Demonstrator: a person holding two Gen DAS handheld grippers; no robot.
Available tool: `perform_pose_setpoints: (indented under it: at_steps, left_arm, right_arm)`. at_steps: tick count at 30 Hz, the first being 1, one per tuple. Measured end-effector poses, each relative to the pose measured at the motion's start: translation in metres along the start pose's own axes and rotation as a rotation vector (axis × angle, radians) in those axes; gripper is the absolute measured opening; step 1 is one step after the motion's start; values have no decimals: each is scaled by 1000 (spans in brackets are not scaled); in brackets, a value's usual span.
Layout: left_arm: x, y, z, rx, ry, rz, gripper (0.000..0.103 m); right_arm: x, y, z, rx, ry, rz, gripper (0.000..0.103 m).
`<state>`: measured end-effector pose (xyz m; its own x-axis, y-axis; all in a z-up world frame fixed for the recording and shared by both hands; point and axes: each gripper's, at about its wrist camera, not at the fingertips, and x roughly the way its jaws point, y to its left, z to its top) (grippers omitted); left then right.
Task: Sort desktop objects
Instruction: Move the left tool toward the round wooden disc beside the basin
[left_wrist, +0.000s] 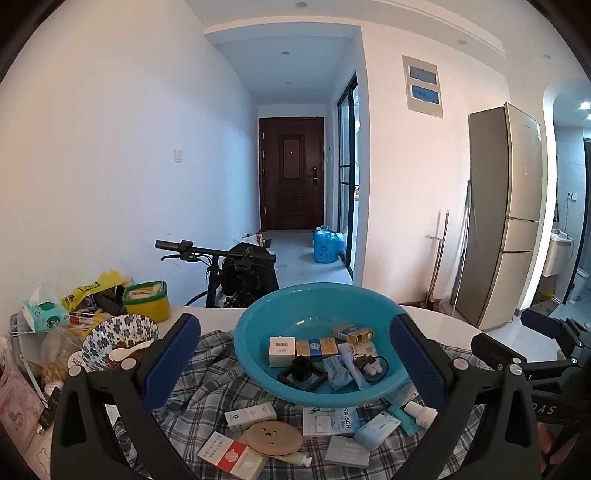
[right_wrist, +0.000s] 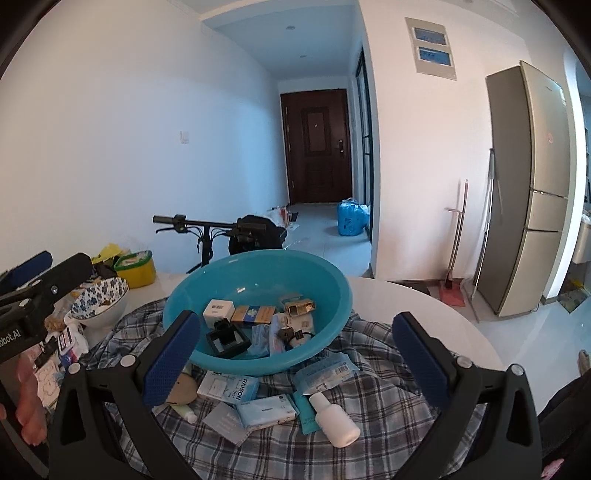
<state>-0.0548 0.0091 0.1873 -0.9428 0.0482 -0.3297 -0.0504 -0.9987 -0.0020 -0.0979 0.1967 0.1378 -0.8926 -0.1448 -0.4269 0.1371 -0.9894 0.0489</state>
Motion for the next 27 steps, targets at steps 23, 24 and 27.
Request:
perform_pose_setpoints:
  at_steps: [23, 24, 27]
  left_arm:
    - [9, -5, -17, 27, 28, -10, 103]
    - [11, -5, -19, 28, 34, -11, 103]
    - [17, -6, -25, 35, 53, -14, 103]
  right_arm:
    - [5, 0, -7, 3, 26, -13, 103]
    - [5, 0, -7, 3, 26, -12, 103]
    - [8, 0, -9, 3, 33, -10, 103]
